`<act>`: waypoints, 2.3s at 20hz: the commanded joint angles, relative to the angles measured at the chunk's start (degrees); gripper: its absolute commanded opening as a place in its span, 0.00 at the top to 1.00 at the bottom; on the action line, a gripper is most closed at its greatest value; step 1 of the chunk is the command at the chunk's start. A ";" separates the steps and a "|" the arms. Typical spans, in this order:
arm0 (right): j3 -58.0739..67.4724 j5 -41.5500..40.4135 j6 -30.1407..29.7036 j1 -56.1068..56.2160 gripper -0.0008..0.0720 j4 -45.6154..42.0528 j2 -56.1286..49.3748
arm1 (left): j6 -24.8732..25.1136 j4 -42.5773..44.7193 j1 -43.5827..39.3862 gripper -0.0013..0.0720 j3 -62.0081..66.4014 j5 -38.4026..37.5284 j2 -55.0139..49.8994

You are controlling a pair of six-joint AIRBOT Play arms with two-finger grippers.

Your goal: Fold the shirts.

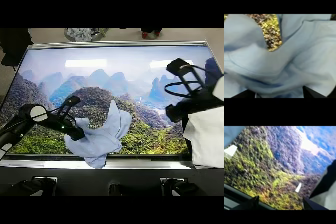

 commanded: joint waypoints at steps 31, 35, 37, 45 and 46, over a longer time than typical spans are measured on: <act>-3.61 -22.73 -15.37 0.04 0.93 41.77 -42.18 | -3.19 -18.97 12.41 0.94 -17.68 1.29 5.38; 2.75 -21.64 -17.92 -1.57 0.93 33.68 -33.64 | -3.48 -8.81 15.87 0.94 1.57 2.16 10.84; 9.01 -22.75 -16.85 -4.13 0.93 27.30 -24.52 | -5.44 -4.79 19.85 0.94 17.05 3.96 13.11; 16.44 -19.15 -5.11 -7.89 0.93 7.50 11.69 | -15.76 -1.20 28.65 0.94 48.94 3.28 16.70; 16.44 -15.85 -5.05 -7.89 0.93 7.50 13.60 | -15.89 -1.20 28.63 0.94 48.72 1.53 17.38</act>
